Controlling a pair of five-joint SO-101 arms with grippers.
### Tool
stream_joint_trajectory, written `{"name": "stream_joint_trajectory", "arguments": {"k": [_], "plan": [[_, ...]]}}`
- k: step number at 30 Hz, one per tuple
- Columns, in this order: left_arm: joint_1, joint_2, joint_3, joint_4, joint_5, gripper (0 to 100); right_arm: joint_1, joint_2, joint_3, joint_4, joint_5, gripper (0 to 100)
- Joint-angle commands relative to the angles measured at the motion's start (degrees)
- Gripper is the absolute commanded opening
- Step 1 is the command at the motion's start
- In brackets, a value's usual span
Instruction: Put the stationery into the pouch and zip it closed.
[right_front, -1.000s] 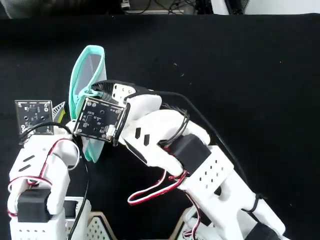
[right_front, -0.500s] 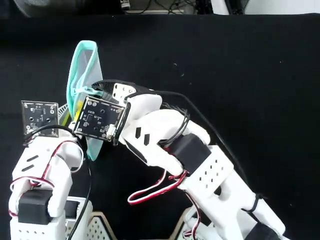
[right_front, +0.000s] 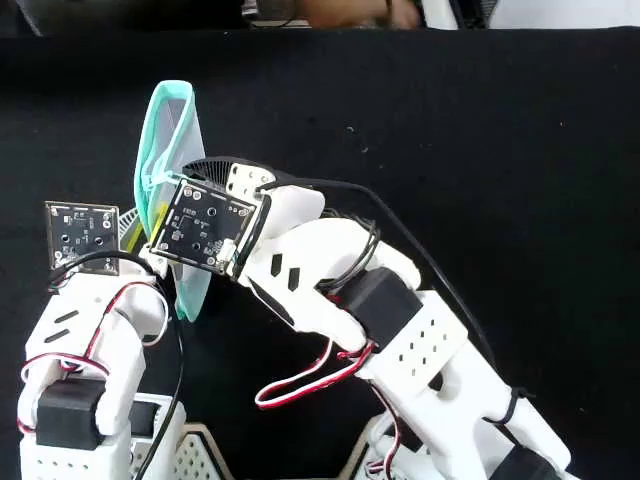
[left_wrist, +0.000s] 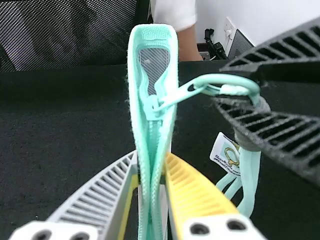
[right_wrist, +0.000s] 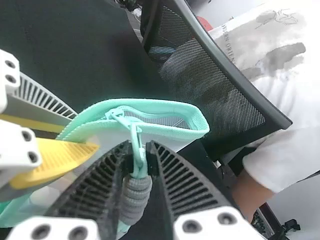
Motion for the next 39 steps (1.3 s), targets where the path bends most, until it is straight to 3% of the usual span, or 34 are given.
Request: {"name": "stream_joint_trajectory", "arguments": {"k": [1,6,15,26,39], "plan": [[0.5,-0.4,-3.1,0.0,-0.1,7,-0.7,-0.6,-2.3,-1.5,-2.1,1.7],[0.4,-0.4,-3.1,0.1,-0.1,7,-0.7,-0.6,-2.2,-2.5,-6.4,10.7],[0.4,-0.4,-3.1,0.1,-0.2,7,-0.7,-0.6,-1.9,-3.6,-6.1,1.3],[0.4,-0.4,-3.1,0.3,-0.2,7,-0.7,-0.1,-0.3,-4.2,-6.5,17.8],[0.4,-0.4,-2.2,0.3,-0.2,7,-3.8,0.0,5.8,-11.8,-6.5,16.6]]}}
